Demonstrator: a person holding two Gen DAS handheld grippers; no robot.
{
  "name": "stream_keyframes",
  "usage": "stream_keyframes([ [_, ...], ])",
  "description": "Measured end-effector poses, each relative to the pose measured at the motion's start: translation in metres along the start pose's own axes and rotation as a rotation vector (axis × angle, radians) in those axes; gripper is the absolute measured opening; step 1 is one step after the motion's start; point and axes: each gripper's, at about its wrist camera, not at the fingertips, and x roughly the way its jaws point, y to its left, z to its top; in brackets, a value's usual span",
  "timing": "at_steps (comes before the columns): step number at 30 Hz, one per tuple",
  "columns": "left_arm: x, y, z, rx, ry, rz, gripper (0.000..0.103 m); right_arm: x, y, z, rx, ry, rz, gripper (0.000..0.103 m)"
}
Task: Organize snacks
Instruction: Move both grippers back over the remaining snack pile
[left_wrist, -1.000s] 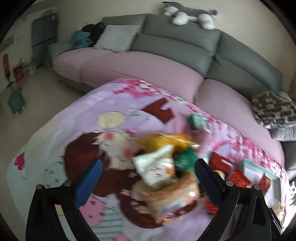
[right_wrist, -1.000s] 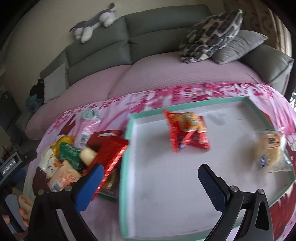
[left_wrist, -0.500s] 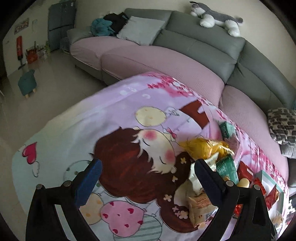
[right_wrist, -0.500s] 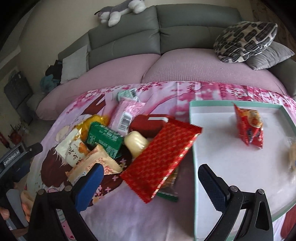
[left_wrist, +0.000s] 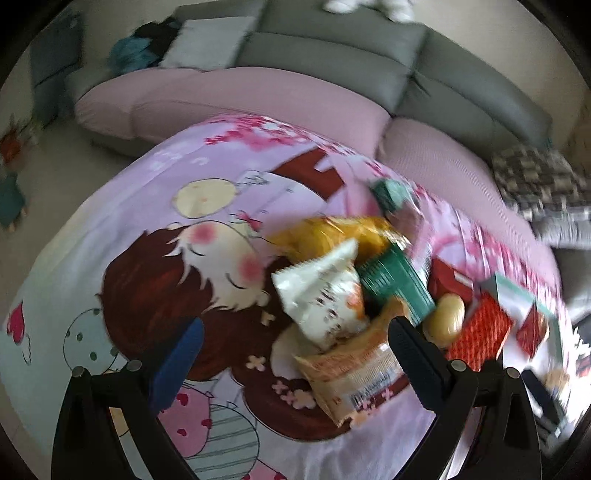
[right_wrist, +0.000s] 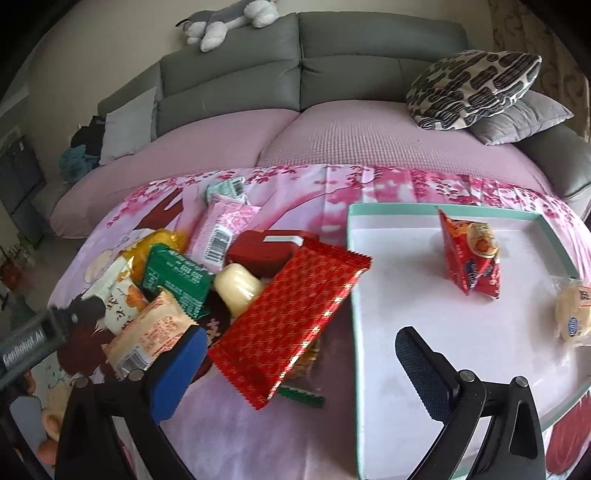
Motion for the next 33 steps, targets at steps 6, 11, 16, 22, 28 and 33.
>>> stream_keyframes([
  [6, -0.002, -0.020, -0.003, 0.097, 0.006, 0.000, 0.100, -0.003, -0.011, -0.001, 0.001, 0.004, -0.025, 0.103],
  [11, 0.001, -0.041, -0.005, 0.173, 0.009, -0.008, 0.088, -0.005, -0.021, 0.000, 0.020, 0.006, -0.040, 0.103],
  [16, 0.009, -0.055, -0.010, 0.243, 0.032, -0.011, 0.069, -0.005, -0.029, -0.001, 0.027, 0.013, -0.053, 0.103],
  [22, 0.016, -0.062, -0.017, 0.301, 0.070, -0.017, 0.056, -0.005, -0.034, -0.001, 0.042, 0.020, -0.053, 0.103],
  [28, 0.018, -0.065, -0.021, 0.328, 0.101, -0.016, 0.055, -0.002, -0.035, -0.002, 0.040, 0.033, -0.054, 0.103],
  [33, 0.020, -0.065, -0.024, 0.340, 0.106, -0.006, 0.055, -0.001, -0.035, -0.003, 0.042, 0.038, -0.056, 0.103],
])
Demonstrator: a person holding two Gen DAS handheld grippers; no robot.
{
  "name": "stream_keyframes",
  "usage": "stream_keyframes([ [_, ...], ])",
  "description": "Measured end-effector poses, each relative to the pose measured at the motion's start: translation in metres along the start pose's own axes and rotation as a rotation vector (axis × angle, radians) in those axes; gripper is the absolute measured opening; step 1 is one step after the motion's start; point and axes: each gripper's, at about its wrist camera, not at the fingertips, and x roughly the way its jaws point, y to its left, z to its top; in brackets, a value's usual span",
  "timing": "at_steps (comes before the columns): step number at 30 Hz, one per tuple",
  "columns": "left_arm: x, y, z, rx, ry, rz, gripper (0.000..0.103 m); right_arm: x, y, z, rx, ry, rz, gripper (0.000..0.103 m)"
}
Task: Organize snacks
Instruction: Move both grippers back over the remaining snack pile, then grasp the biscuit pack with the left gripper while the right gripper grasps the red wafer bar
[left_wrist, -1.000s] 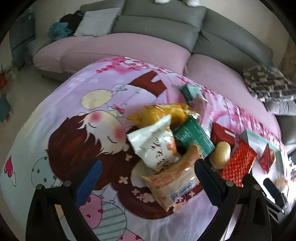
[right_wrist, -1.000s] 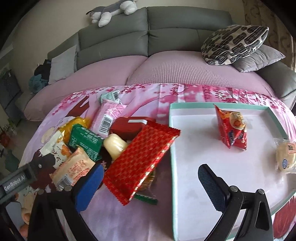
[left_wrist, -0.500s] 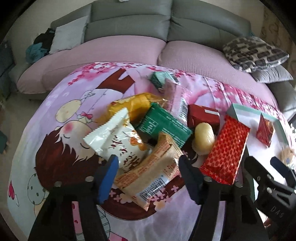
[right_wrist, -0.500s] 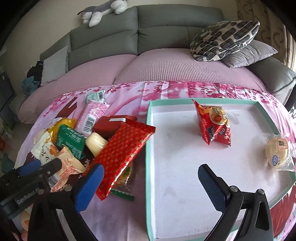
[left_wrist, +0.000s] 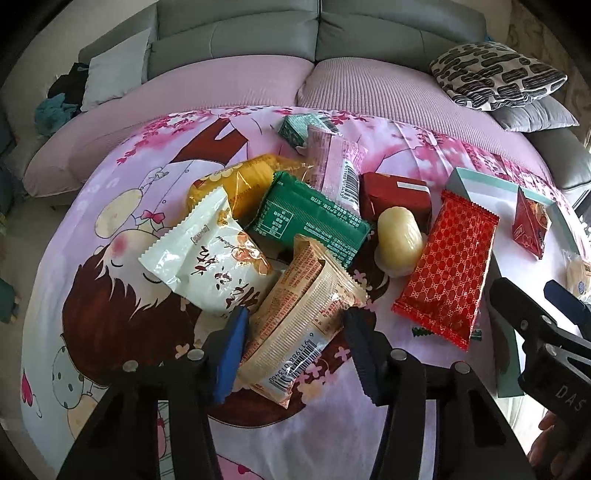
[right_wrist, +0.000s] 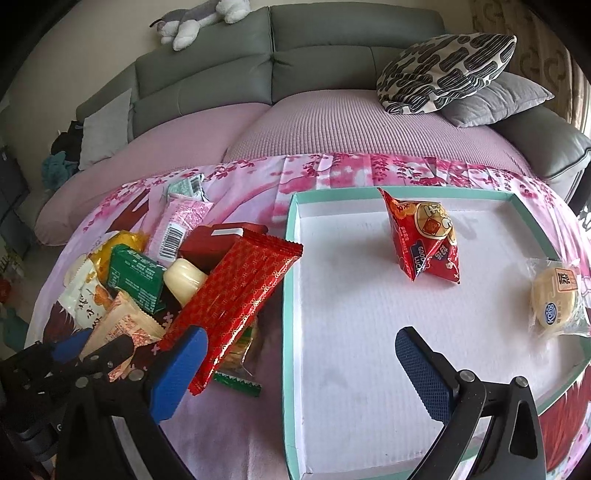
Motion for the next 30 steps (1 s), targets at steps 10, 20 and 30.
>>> stream_keyframes([
  [10, 0.017, -0.009, -0.003, 0.041, 0.004, 0.074, 0.056, 0.002, 0.001, -0.001, -0.004, 0.009, -0.001, 0.103],
  [20, 0.009, 0.000, 0.000, -0.033, -0.021, 0.027, 0.042, 0.005, 0.002, -0.002, -0.004, 0.014, -0.004, 0.103],
  [30, -0.004, 0.008, 0.005, -0.104, -0.051, -0.048, 0.038, 0.006, 0.020, 0.001, -0.054, -0.015, -0.029, 0.103],
])
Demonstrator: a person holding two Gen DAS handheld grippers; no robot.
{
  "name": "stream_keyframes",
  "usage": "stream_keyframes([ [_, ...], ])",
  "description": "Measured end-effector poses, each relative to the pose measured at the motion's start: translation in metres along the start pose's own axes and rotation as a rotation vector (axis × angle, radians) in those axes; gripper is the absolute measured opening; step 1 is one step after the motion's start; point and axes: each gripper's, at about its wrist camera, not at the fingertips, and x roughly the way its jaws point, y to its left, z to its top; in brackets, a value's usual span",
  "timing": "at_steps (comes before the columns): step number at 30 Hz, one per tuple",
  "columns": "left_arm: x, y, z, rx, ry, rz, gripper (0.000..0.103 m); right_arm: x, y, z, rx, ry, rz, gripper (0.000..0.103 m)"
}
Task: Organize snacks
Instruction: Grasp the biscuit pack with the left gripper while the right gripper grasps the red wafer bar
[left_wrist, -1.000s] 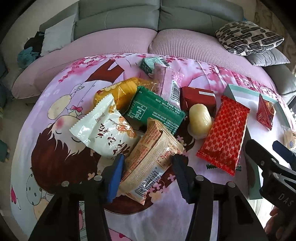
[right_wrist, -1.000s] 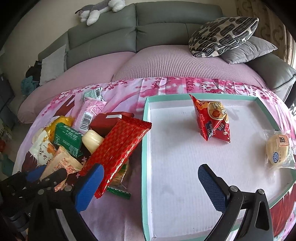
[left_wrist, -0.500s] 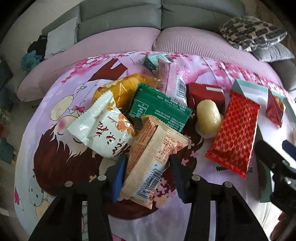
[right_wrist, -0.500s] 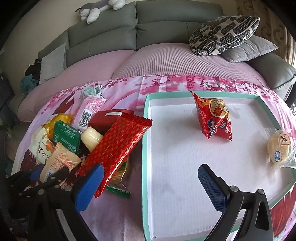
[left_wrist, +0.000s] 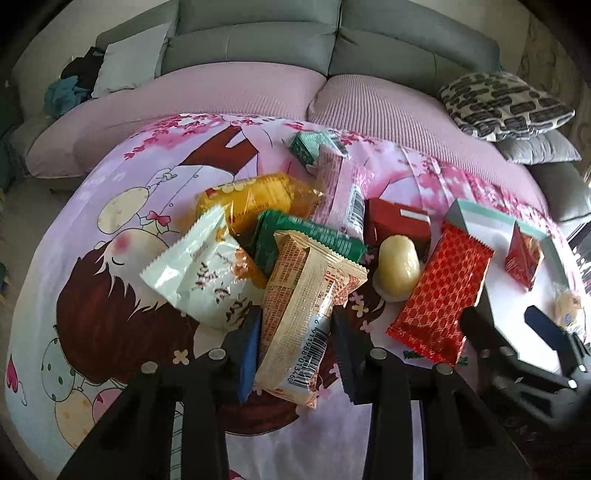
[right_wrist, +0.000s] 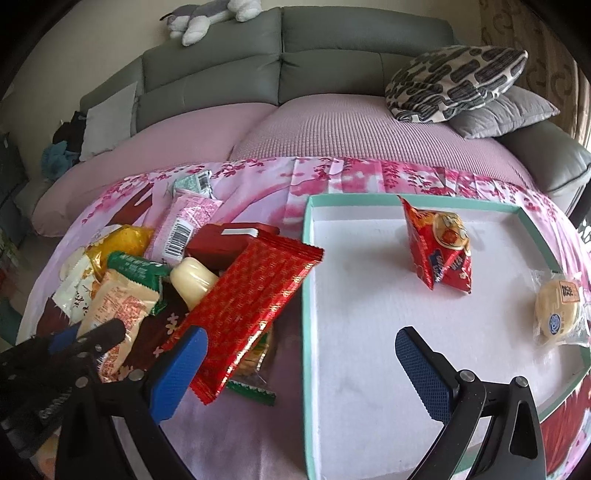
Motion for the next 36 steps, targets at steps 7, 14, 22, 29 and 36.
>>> stream_keyframes([
  [7, -0.011, 0.014, 0.007, -0.058, -0.032, -0.026, 0.038, 0.005, 0.019, 0.006, -0.057, -0.014, -0.058, 0.102],
  [14, -0.019, 0.027, 0.012, -0.097, -0.060, -0.047, 0.038, 0.017, 0.049, 0.011, -0.125, -0.009, -0.088, 0.095],
  [22, -0.016, 0.042, 0.012, -0.141, -0.052, -0.046, 0.038, 0.029, 0.064, 0.008, -0.171, 0.001, -0.147, 0.087],
  [29, -0.016, 0.049, 0.011, -0.165, -0.055, -0.061, 0.038, 0.031, 0.069, 0.003, -0.237, -0.010, -0.220, 0.071],
  [36, -0.016, 0.049, 0.012, -0.171, -0.052, -0.070, 0.038, 0.019, 0.057, -0.002, -0.232, -0.019, -0.190, 0.059],
])
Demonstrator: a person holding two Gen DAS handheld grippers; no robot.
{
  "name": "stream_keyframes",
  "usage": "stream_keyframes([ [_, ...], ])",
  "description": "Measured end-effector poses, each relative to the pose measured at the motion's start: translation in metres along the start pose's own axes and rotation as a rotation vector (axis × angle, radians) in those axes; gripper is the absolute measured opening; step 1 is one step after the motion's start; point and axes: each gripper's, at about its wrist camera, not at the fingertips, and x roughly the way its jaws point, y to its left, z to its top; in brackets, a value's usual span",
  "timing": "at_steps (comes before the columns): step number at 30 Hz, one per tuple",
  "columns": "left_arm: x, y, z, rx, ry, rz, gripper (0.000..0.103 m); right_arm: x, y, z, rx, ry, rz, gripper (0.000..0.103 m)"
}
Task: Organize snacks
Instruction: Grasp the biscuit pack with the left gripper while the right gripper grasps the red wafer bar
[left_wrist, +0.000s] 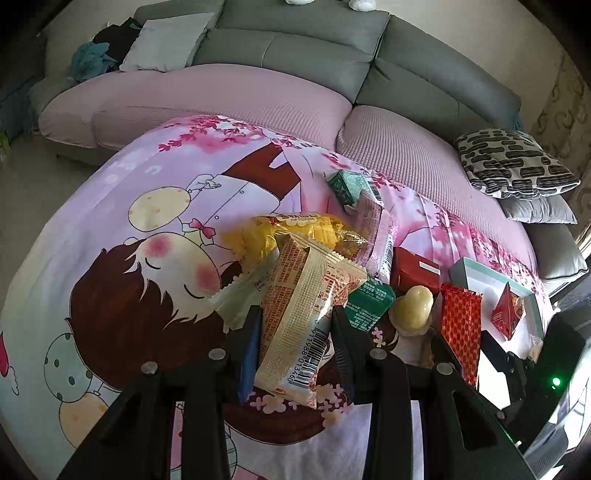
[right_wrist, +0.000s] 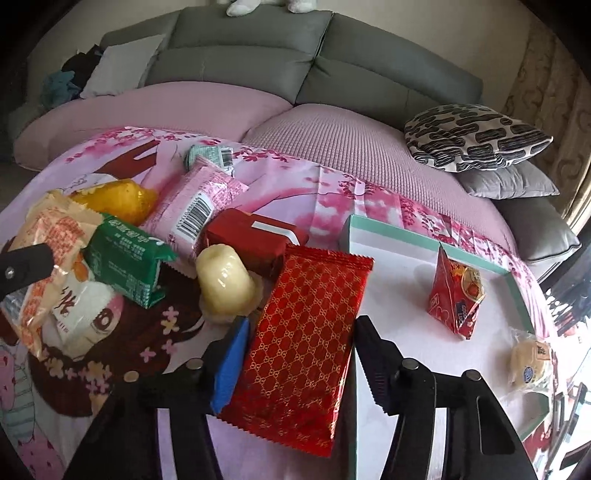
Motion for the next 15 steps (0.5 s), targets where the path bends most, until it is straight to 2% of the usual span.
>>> stream_keyframes([
  [7, 0.001, 0.001, 0.000, -0.006, 0.004, -0.010, 0.038, -0.009, -0.001, -0.007, -0.005, -0.001, 0.031, 0.057],
  [9, 0.002, 0.001, 0.000, -0.006, 0.006, -0.012, 0.038, -0.011, 0.002, -0.008, -0.010, -0.002, 0.066, 0.056],
  [15, 0.004, 0.000, 0.000, -0.004, 0.013, -0.018, 0.038, -0.007, 0.009, -0.011, -0.039, 0.008, 0.059, 0.056],
])
